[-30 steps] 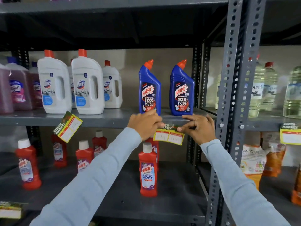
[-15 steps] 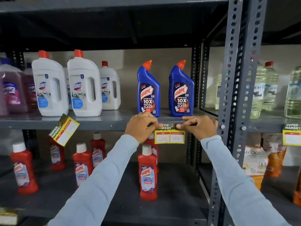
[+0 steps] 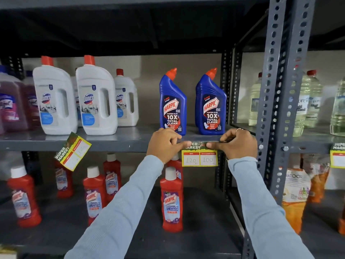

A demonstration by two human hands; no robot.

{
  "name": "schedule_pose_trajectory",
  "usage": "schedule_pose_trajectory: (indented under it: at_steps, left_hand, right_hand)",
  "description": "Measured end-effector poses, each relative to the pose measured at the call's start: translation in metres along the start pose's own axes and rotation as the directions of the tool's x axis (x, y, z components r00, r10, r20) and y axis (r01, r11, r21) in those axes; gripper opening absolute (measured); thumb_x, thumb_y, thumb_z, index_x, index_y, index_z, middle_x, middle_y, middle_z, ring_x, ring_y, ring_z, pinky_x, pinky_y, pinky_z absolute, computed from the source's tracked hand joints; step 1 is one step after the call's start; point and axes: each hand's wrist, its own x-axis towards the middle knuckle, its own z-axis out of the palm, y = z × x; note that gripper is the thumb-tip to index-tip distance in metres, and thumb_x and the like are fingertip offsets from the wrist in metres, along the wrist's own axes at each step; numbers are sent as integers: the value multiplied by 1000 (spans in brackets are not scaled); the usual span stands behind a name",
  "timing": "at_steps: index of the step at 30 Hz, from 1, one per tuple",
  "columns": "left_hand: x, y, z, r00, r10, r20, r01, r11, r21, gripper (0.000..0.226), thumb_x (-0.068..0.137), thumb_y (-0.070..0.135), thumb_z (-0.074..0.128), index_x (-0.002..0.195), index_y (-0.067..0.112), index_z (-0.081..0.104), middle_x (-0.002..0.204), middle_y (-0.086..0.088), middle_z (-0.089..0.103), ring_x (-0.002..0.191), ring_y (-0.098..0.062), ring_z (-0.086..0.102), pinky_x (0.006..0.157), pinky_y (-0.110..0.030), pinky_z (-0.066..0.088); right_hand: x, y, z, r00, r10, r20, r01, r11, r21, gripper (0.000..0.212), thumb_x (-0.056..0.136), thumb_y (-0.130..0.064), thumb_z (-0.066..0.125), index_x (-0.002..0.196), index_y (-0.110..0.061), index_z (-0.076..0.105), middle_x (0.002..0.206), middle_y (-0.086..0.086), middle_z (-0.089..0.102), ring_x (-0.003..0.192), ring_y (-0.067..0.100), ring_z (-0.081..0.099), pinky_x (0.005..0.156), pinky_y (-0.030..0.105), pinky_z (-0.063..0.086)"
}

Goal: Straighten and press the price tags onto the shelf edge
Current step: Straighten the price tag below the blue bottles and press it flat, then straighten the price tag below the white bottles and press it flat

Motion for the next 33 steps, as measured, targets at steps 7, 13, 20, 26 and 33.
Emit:
schedule_pose_trajectory:
  at_steps: [7, 13, 20, 26, 33]
  left_hand:
    - [-20, -20, -42, 995, 72, -74, -75, 996, -40, 38, 77, 11, 71, 49, 14, 46, 94, -3, 74, 90, -5, 63, 80, -28, 53]
    - [-65, -78, -103, 962, 135, -237, -153, 987, -57, 21, 80, 29, 66, 68, 29, 49, 99, 11, 69, 100, 2, 60, 85, -14, 42]
    - [-85, -145, -188, 928, 115, -353, -124, 992, -2, 27, 83, 22, 66, 105, 15, 52, 108, -5, 60, 101, -15, 55, 90, -22, 42]
    - [-102, -225, -256, 914, -36, -403, 132, 968, 214, 27, 82, 37, 63, 98, 18, 53, 119, -9, 54, 117, -28, 48, 97, -38, 39]
    - [-88, -251, -255, 992, -43, -118, 82, 936, 342, 38, 79, 61, 51, 79, 26, 64, 153, -9, 21, 143, -26, -1, 115, -48, -7]
  right_hand:
    - [-10, -5, -6, 983, 146, -114, -116, 964, 239, 15, 70, -3, 77, 81, -12, 70, 87, 6, 72, 87, 22, 69, 79, 24, 49]
    - [-71, -59, 49, 965, -133, -227, 179, 964, 194, 18, 82, -8, 65, 99, -14, 67, 110, 8, 67, 105, 19, 60, 84, 19, 43]
    - [-146, -176, 169, 869, -460, 181, 387, 861, 330, 33, 88, -12, 59, 121, -8, 59, 120, 15, 62, 111, 25, 59, 94, 22, 40]
    - [-148, -239, 226, 825, -417, 382, 378, 909, 176, 41, 91, -21, 54, 130, -10, 48, 134, 13, 53, 122, 31, 50, 103, 39, 40]
    - [-134, -283, 247, 764, -397, 509, 575, 776, -259, 25, 92, -33, 45, 107, -13, 51, 104, 13, 65, 93, 35, 62, 79, 42, 52]
